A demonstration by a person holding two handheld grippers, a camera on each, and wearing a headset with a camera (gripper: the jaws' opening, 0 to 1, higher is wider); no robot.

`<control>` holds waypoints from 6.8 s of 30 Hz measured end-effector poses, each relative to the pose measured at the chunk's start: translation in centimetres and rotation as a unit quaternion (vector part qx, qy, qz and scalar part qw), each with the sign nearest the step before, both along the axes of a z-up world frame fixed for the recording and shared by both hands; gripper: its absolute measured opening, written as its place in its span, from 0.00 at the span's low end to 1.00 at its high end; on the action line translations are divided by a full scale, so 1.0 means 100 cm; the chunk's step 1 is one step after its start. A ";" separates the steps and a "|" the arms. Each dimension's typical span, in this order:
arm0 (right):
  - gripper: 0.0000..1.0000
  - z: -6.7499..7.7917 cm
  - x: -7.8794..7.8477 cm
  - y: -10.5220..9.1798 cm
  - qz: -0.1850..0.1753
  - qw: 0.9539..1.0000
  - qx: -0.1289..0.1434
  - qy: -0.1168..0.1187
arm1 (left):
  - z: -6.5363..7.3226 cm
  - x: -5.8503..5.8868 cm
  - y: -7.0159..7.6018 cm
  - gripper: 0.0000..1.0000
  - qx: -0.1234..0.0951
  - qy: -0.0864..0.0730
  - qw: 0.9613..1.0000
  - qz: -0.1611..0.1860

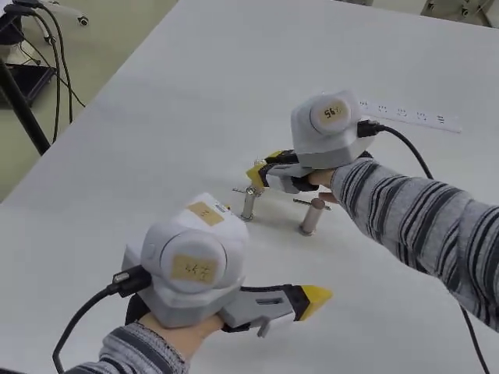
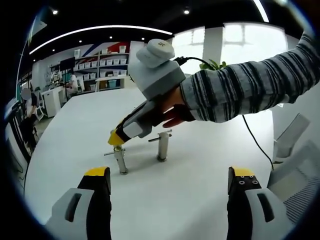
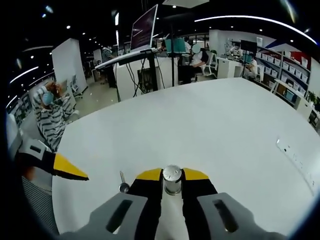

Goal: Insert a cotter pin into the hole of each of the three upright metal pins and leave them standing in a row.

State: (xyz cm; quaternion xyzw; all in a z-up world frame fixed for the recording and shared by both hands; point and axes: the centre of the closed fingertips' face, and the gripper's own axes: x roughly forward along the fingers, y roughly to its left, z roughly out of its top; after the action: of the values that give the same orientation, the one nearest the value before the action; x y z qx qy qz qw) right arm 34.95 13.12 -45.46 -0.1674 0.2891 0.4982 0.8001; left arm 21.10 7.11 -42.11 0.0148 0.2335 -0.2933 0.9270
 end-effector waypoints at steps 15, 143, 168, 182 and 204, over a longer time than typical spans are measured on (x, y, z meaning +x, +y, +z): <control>0.09 0.007 -0.004 -0.023 -0.020 1.000 -0.016 0.004 | 0.000 -0.001 -0.004 0.97 0.000 0.000 1.000 -0.007; 0.24 0.007 -0.071 -0.172 0.073 0.987 -0.139 0.018 | 0.003 0.000 -0.003 0.95 0.009 -0.009 1.000 -0.007; 0.19 -0.029 0.015 -0.176 0.083 0.974 -0.211 0.026 | 0.002 0.006 0.006 0.90 0.007 -0.013 1.000 0.013; 0.12 -0.036 0.023 -0.172 0.097 0.970 -0.220 0.039 | 0.001 0.005 0.006 0.89 0.005 -0.008 1.000 0.011; 0.00 -0.039 0.019 -0.172 0.102 0.967 -0.230 0.044 | 0.000 0.005 0.006 0.85 0.008 -0.006 1.000 0.007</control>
State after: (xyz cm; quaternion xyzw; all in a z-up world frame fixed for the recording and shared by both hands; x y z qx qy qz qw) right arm 36.84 -4.04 -49.36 -0.3531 0.4125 0.5042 0.6716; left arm 21.57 7.66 -42.09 0.0218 0.2305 -0.2847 0.9302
